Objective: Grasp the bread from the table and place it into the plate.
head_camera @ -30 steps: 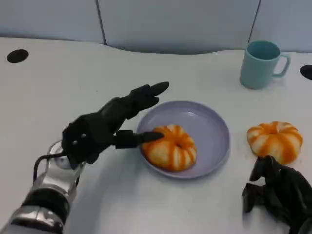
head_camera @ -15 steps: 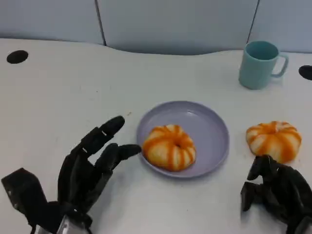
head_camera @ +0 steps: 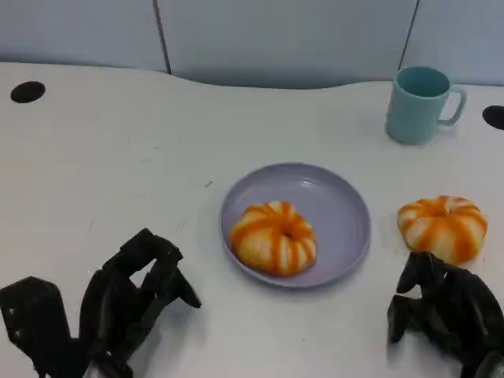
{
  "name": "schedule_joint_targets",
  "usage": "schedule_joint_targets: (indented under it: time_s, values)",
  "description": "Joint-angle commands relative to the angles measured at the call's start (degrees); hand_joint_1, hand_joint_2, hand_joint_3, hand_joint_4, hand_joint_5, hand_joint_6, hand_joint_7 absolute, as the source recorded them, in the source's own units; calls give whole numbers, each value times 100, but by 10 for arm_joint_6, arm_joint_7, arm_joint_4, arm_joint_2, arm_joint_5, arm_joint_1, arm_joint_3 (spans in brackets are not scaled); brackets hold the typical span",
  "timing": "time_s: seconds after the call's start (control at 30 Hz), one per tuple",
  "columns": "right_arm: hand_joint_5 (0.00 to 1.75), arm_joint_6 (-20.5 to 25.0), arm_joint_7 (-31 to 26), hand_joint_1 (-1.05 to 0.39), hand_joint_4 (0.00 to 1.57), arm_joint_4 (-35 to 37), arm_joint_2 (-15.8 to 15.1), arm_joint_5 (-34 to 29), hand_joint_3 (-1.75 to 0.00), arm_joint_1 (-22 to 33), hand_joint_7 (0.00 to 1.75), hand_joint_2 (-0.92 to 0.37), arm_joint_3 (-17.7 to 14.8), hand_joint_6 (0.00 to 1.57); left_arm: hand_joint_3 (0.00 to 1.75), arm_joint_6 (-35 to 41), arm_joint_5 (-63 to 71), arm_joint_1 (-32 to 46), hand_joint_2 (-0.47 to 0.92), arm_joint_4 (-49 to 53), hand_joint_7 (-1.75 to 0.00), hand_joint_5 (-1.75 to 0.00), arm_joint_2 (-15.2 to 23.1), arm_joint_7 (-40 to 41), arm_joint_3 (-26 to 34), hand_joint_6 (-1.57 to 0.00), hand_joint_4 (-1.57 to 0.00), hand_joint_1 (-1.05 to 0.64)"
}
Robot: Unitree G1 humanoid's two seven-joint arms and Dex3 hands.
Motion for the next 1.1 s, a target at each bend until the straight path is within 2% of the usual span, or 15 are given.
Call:
schedule_joint_targets:
  time_s: [0.03,0.17,0.27,0.33,0.53,0.77,1.1]
  values:
    - [147,-4,6,-44,117,23,-13,-3,-51,13,140,-92,-7,105,29,-25,32,-4,92,32,-175,-175,0,30,2,-69,-97,-61]
    - [147,-3,11,-43,118,37,-17,0,-52,4,140,-92,-13,105,29,3,45,-2,92,16,-175,-175,-1,61,2,-72,-99,-58]
    - [144,-15,22,-43,121,61,-20,3,-50,-9,135,-92,-17,110,33,-7,46,-12,92,33,-175,-175,1,59,7,-73,-101,-57]
    - [143,-7,19,-45,123,66,-21,3,-50,-15,133,-92,-18,112,30,-12,43,-17,92,42,-175,-175,1,56,10,-74,-101,-58]
    - [141,-2,16,-44,126,69,-22,3,-48,-22,134,-92,-18,113,27,-18,43,-25,92,53,-175,-175,1,52,15,-73,-100,-58]
    - [141,-11,27,-44,125,73,-27,1,-52,-22,133,-92,-17,113,34,-50,61,-26,92,68,-175,-175,4,49,7,-70,-97,-61]
    - [140,3,26,-44,127,76,-31,11,-50,-27,128,-92,-26,117,32,-45,51,-36,92,79,-175,-175,-3,50,9,-72,-100,-60]
